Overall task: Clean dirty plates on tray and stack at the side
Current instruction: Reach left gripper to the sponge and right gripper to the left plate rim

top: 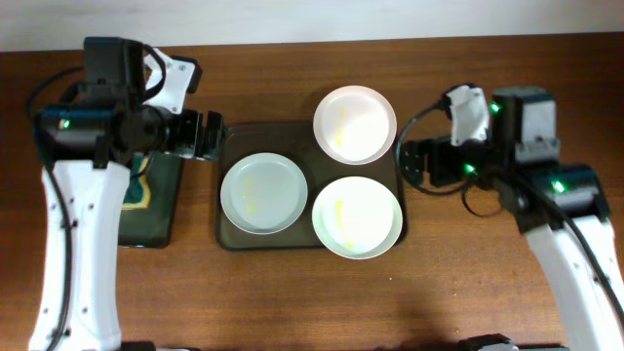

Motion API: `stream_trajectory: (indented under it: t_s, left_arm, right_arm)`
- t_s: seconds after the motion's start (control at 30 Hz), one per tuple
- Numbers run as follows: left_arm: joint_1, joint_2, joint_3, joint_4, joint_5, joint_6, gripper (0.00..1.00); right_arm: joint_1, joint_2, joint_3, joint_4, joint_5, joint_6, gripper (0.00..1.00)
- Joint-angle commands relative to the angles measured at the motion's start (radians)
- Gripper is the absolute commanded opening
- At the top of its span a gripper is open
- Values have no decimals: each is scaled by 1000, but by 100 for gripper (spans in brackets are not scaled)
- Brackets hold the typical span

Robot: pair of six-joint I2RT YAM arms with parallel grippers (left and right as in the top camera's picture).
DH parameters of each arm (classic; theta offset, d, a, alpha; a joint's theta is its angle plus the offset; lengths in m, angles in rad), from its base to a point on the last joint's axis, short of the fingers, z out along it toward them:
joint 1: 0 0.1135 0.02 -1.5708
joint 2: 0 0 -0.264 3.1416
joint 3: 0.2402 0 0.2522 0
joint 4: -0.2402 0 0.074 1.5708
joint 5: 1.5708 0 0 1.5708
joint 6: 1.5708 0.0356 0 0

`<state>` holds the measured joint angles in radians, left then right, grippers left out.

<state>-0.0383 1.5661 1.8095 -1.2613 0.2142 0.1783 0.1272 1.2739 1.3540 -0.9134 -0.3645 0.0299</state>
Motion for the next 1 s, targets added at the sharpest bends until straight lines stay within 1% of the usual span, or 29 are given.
stream_trajectory:
  t_s: [0.0, 0.07, 0.13, 0.2, 0.23, 0.27, 0.3, 0.33, 0.37, 0.4, 0.5, 0.53, 0.63, 0.67, 0.73, 0.77, 0.9, 0.93, 0.97]
  left_arm:
    - [7, 40, 18, 22, 12, -9, 99]
    - [54, 51, 18, 29, -85, -95, 99]
    - [130, 63, 18, 34, -154, -99, 100]
    - [187, 97, 18, 37, -234, -100, 100]
    - [207, 124, 18, 34, -245, -99, 99]
    - [219, 142, 18, 34, -245, -99, 89]
    - [231, 163, 18, 34, -245, -100, 88]
    - [244, 187, 18, 38, -249, -99, 88]
    - [251, 202, 18, 41, -262, -99, 88]
    - [254, 214, 18, 42, -283, -99, 88]
    - [256, 242, 18, 47, -302, -98, 88]
    - [257, 257, 18, 53, -302, -98, 88]
    - [257, 293, 18, 53, -302, -98, 88]
    - [257, 303, 18, 53, -302, -98, 88]
    - [257, 319, 18, 48, -302, -95, 86]
    - [257, 334, 18, 41, -314, -95, 84]
    - [257, 403, 17, 34, -323, -30, 84]
    - [257, 417, 17, 34, -349, -24, 80]
    - [264, 444, 17, 41, -421, -24, 80]
  right_arm:
    - [55, 137, 17, 49, -147, 55, 80]
    - [159, 247, 18, 119, -29, 174, 74]
    - [267, 350, 46, 174, 90, 251, 70]
    - [372, 502, 147, 179, 209, 284, 67]
    - [411, 585, 215, 162, 255, 294, 65]
    - [433, 641, 258, 148, 273, 304, 62]
    - [452, 698, 299, 138, 288, 314, 56]
    - [475, 771, 327, 133, 311, 358, 49]
    - [483, 802, 327, 131, 325, 390, 43]
    - [484, 834, 327, 126, 324, 410, 40]
    - [484, 895, 327, 117, 308, 421, 39]
    - [484, 911, 326, 117, 305, 428, 37]
    - [483, 945, 320, 117, 281, 464, 25]
    - [483, 954, 317, 117, 265, 477, 19]
    - [483, 961, 315, 120, 248, 484, 11]
    - [483, 963, 305, 129, 237, 484, 4]
    - [480, 975, 293, 129, 214, 484, 4]
    - [480, 975, 293, 129, 211, 484, 4]
    - [480, 975, 293, 128, 210, 484, 4]
